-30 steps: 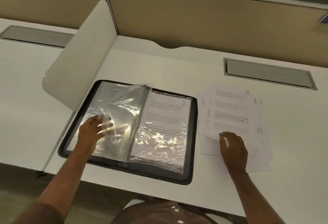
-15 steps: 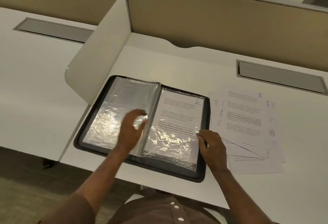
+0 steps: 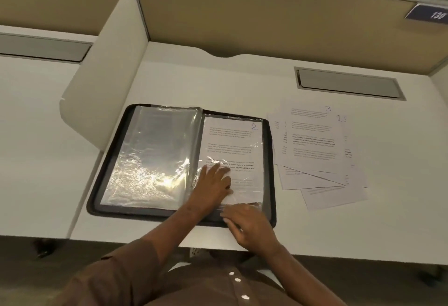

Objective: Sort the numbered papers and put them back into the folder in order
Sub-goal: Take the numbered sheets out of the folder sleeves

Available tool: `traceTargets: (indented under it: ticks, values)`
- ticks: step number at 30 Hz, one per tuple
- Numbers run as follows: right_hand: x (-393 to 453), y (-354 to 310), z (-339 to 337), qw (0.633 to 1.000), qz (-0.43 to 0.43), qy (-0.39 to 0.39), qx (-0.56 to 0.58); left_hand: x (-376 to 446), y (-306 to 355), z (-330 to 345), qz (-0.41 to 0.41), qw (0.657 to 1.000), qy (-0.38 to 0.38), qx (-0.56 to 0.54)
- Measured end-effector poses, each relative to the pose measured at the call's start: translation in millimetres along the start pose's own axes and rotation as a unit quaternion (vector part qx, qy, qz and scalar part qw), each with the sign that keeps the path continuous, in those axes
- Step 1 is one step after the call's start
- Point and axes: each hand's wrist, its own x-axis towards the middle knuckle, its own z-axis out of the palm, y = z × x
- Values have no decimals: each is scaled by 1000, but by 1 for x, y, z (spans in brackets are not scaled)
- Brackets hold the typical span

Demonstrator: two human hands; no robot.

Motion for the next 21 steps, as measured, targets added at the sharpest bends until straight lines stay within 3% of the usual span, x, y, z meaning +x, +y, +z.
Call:
traceTargets:
  ticks: [5, 10, 15, 21]
  values:
    - [-1, -21, 12, 994, -6, -42, -103, 0, -1, -14, 0, 997, 39, -62]
    - [16, -29, 24, 973, 73, -100, -196, -2, 2, -23, 5, 994, 19, -103]
    - [35, -37, 24, 964, 82, -183, -175, -9, 3, -34, -37, 988, 33, -145]
    - [44, -37, 37, 967, 112, -153, -170, -14, -7, -42, 21, 985, 67, -155]
